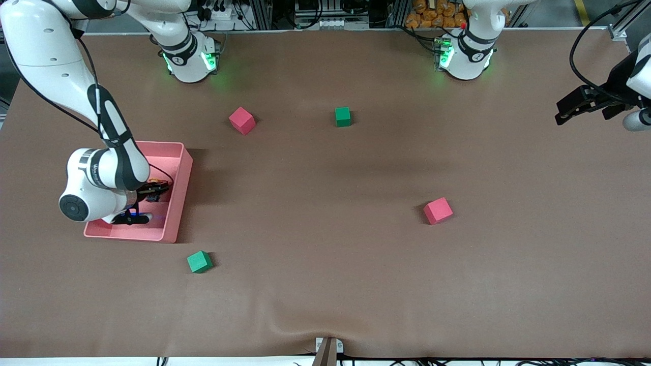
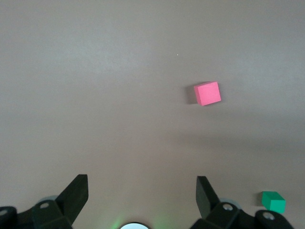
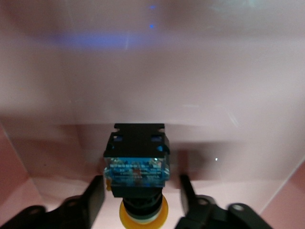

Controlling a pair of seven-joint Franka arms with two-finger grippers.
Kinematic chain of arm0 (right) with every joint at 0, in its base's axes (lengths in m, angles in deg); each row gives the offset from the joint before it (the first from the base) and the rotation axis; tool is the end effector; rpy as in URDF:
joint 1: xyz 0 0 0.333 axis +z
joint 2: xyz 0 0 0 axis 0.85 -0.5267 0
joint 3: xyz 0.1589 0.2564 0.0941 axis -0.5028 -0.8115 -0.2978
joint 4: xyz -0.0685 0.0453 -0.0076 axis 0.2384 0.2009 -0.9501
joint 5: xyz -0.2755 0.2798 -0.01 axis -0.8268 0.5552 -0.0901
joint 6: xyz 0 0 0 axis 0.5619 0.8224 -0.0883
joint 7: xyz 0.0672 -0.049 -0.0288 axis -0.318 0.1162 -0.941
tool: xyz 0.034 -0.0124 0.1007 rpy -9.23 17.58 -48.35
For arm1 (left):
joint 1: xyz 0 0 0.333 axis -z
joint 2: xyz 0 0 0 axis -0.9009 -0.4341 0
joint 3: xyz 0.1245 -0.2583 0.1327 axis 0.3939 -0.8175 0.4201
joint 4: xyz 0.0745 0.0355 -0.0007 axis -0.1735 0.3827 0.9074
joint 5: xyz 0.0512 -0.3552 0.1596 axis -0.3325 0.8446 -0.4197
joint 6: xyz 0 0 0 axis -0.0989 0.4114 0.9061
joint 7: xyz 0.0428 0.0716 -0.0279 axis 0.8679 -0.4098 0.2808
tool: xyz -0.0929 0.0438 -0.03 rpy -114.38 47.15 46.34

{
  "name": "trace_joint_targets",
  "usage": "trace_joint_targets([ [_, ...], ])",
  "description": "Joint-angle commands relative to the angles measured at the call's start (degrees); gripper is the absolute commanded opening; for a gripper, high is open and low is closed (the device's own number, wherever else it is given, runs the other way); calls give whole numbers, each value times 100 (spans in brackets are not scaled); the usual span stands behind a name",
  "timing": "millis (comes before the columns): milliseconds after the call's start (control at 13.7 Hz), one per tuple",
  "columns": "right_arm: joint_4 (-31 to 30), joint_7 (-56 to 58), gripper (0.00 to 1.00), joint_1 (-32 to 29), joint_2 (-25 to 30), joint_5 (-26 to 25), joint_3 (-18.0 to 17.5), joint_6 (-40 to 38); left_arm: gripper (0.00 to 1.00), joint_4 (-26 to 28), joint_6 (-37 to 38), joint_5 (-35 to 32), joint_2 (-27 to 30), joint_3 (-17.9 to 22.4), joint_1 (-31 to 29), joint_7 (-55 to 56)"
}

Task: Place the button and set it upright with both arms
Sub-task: 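Close the right gripper on the button's black body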

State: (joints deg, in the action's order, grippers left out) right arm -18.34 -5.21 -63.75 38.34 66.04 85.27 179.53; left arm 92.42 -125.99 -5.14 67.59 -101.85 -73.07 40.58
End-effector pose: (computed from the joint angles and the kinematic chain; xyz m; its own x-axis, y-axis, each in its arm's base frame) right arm 0.5698 -0.0651 0.1586 0.8799 0.0244 -0.4745 0.0113 -0.9995 -0.0305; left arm 0.5312 -0.0353 0.6508 0.9934 0.1129 -0.0208 0.1125 -0.9934 -0.0229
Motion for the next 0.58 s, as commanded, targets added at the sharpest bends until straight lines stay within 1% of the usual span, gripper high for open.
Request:
trace_joint_targets([
  [0,-128,16,23,70,59,-68,40,65,100,-7,-54,47,21,-42,-114,-151],
  [73,-128,16,11,70,68,-51,40,65,100,1,-54,47,21,-42,-114,-151],
  [219,-128,7,3,70,68,-15,40,65,100,10,-63,47,12,-42,-114,-151],
  [510,-84,-10,1,70,147,-7,31,4,100,-16,-63,47,21,-42,-105,-168],
])
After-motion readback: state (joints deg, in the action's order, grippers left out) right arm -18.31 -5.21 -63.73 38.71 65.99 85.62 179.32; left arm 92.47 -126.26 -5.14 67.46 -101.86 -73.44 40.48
